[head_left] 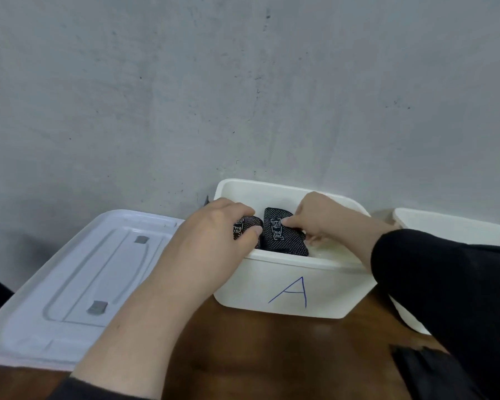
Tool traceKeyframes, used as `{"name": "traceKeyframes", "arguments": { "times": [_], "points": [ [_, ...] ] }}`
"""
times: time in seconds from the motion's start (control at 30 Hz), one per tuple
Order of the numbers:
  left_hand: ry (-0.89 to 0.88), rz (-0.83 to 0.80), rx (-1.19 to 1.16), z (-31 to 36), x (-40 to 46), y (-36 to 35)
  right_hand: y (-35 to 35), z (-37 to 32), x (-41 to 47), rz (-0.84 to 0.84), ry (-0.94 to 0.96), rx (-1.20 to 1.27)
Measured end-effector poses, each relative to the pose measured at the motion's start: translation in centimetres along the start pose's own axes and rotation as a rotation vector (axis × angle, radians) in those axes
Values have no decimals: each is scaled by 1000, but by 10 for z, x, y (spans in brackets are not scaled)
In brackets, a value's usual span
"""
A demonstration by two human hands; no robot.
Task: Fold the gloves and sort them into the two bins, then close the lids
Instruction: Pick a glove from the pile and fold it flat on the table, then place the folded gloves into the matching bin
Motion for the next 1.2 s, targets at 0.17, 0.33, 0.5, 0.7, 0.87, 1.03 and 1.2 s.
{"name": "traceKeyframes", "arguments": {
  "times": [0.17,0.33,0.5,0.7,0.87,1.03,1.2],
  "points": [
    [-9,-3,-1,1,1,-1,18,-38,-16,230,290,-454],
    [-34,22,31,3,1,-1,-10,-38,-27,-58,409,-475],
    [-173,259,70,34,-14,8,51,-39,-81,313,475,-207],
    [-428,284,-211,114,-77,-57,69,35,-214,585,574,154],
    [-339,-299,-34,135,-125,-185,-10,166,-272,539,349,179],
    [-297,-389,-18,150,-139,-211,-93,242,-282,355,201,-44],
    [-296,-472,69,156,-146,-228,-113,244,-282,246,300,11]
  ]
}}
Point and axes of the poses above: each hand's wrist, its own x-axis towards the middle knuckle, its own y-axis out of the back of the hand, z = x × y, the point moved 8 cm from there along x, towards the middle knuckle, and after that the axes turned 9 degrees about -z, right-handed, at the moved point
